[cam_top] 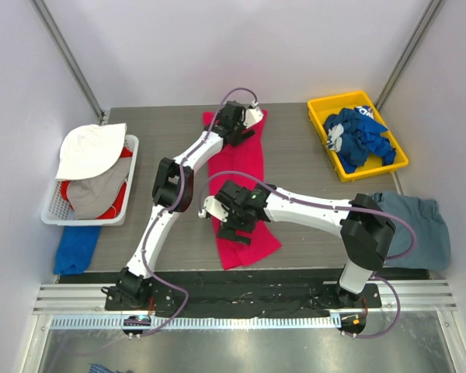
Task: Fold and stack the t-shirts
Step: Fold the tshirt
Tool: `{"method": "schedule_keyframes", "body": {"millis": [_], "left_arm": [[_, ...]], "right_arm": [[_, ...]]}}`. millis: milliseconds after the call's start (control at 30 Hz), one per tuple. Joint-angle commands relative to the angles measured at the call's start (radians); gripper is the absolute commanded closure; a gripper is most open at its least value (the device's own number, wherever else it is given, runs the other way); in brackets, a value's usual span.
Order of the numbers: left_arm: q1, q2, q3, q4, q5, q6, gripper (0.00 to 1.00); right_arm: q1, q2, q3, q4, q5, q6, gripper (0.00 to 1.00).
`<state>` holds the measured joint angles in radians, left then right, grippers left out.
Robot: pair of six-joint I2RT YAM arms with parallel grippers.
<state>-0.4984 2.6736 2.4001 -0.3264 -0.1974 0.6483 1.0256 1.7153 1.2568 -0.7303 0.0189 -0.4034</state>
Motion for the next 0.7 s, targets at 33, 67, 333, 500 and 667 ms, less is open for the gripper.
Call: {"method": "schedule_keyframes", "body": {"millis": [33,67,333,500,667], "left_arm": [[-0.008,-0.107,-0.044,0.001,0.015,-0.032,0.0],[-0.008,-0.113,-0.047,0.01,0.007,-0.032,0.0],[-0.008,-0.124,-0.087,0.03,-0.019,-0.033,0.0],[-0.006,-0.123,-0.113,0.046,-0.033,-0.032,0.0],[-0.006,-0.121,-0.128,0.052,-0.031,-0.021,0.0]], "right_arm": [[0.002,-0.089,0.003,0.023,0.139,0.014,0.08],[0.002,-0.094,-0.002,0.041,0.154,0.014,0.08],[-0.027,-0.086,-0.115,0.233,0.273,-0.023,0.08],[-0.087,-0.028,-0.178,0.365,0.25,-0.055,0.08],[-0.127,0.01,-0.194,0.373,0.216,-0.051,0.09]]}}
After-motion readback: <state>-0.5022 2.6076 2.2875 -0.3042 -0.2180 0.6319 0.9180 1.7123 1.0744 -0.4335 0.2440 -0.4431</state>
